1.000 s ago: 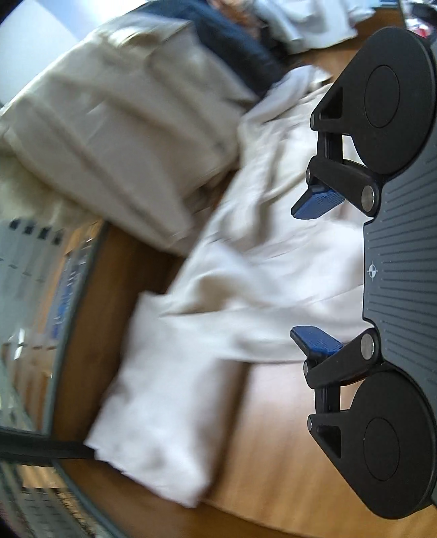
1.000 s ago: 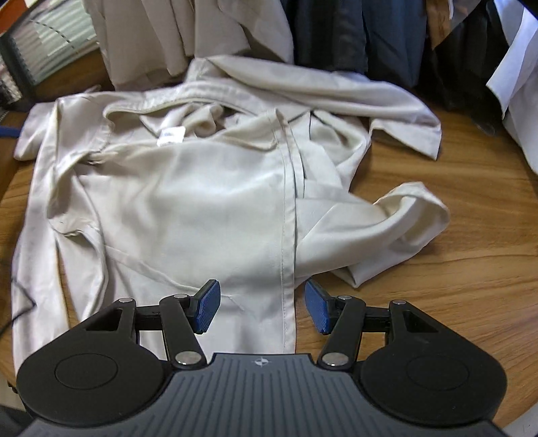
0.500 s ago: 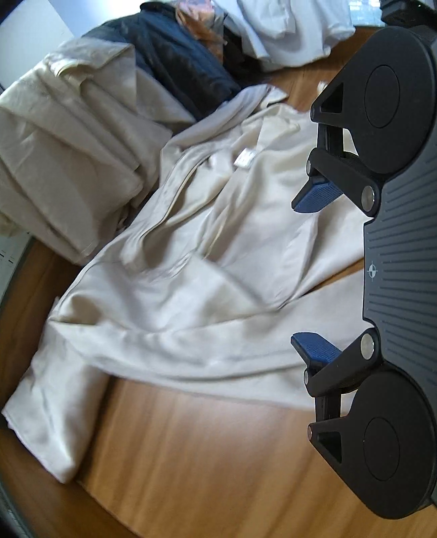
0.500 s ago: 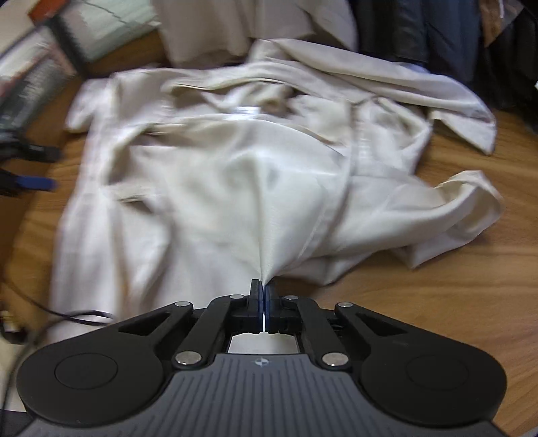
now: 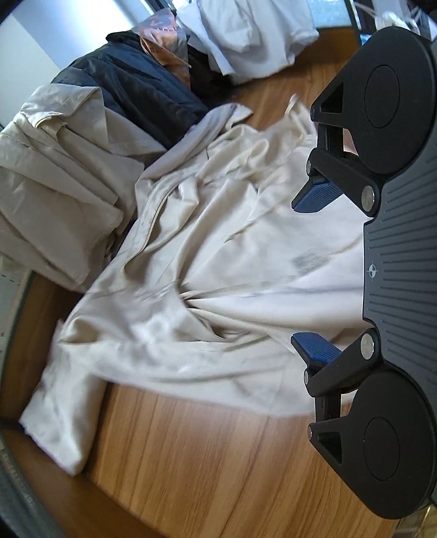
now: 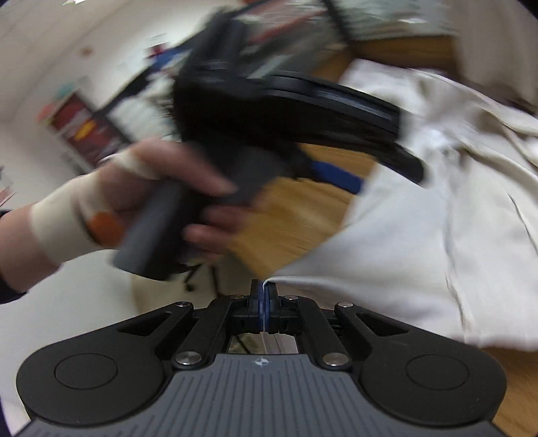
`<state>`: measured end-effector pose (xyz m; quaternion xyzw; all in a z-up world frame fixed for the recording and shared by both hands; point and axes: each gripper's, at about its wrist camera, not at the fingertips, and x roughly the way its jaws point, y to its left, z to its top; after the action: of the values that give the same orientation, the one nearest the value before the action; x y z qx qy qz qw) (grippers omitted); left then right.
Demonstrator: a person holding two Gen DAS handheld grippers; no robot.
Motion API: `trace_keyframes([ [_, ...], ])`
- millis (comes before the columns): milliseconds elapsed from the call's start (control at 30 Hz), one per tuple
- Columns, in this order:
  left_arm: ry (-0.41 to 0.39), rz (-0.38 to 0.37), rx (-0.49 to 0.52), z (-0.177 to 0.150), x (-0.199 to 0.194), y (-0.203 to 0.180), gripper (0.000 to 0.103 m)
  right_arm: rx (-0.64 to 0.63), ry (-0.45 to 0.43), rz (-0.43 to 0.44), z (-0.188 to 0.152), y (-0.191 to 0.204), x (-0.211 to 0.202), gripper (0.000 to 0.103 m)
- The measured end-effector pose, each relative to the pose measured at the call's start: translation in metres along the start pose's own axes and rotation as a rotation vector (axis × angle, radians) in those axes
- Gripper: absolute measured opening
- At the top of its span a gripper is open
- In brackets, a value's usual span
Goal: Fold clothes
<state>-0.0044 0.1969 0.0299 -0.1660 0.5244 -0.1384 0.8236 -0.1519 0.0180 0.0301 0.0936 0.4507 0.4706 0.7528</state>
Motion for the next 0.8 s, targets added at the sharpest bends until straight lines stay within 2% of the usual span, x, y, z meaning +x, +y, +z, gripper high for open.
trace_keyframes([
  [67,-0.009,0.021,-0.015,0.001,-0.009,0.01,0.08,-0.055,0.015,0.06,0.01,0.019,0.011,0.002],
  [133,-0.018,0.034,-0.039,0.001,-0.015,0.019,0.08,-0.095,0.029,0.084,0.017,0.031,0.018,0.004],
  [267,-0.022,0.046,-0.067,-0.003,-0.02,0.029,0.08,-0.078,0.022,0.041,0.029,0.026,0.009,0.03],
  [333,-0.016,0.049,-0.058,-0.006,-0.019,0.029,0.08,-0.029,-0.005,-0.008,0.032,0.008,-0.008,0.03],
  [533,0.006,0.019,-0.009,-0.007,-0.002,0.017,0.08,0.144,-0.106,-0.261,0.022,-0.055,-0.07,0.034],
  [800,0.03,-0.051,0.067,0.015,0.024,-0.014,0.08,0.375,-0.235,-0.615,-0.037,-0.139,-0.158,0.035],
])
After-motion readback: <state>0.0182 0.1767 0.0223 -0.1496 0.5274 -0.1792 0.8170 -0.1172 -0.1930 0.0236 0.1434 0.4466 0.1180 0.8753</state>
